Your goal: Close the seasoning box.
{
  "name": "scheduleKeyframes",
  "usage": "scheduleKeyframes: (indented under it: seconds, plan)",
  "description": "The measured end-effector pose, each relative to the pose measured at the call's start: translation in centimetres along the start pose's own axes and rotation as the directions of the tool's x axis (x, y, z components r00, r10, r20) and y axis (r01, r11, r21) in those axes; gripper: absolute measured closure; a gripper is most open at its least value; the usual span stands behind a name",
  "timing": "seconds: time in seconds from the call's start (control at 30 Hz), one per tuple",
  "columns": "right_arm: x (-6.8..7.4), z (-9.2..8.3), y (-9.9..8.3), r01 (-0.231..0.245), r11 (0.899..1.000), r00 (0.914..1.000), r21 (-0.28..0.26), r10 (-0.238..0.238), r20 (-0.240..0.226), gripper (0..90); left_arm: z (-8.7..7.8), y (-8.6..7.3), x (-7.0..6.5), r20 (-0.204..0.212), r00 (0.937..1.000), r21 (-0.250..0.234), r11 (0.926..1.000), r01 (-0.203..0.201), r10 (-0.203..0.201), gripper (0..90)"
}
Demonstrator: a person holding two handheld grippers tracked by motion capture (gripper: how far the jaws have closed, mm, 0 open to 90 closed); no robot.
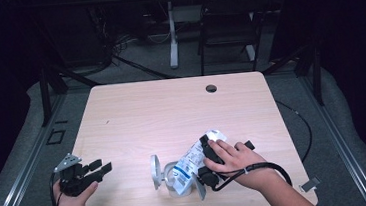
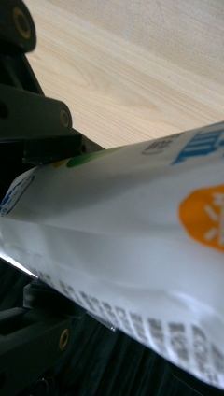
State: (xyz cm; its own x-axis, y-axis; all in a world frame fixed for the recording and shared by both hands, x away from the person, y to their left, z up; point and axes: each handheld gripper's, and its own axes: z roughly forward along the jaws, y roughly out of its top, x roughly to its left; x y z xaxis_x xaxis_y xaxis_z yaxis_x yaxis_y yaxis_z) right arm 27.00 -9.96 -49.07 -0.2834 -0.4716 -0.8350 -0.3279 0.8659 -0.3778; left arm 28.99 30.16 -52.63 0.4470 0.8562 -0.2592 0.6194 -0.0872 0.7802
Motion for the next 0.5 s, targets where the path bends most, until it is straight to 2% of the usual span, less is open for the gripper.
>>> scheduleKeyframes:
  seconds: [0.5]
  plan:
    - [-0.19,-0.01,0.06,0.018,1.0,0.9998,-0.002,-0.018,0.006,46.3,0.09,-0.06,0.07,0.0,1.0,-0.001,1.0,0.005,-0.005,50.2]
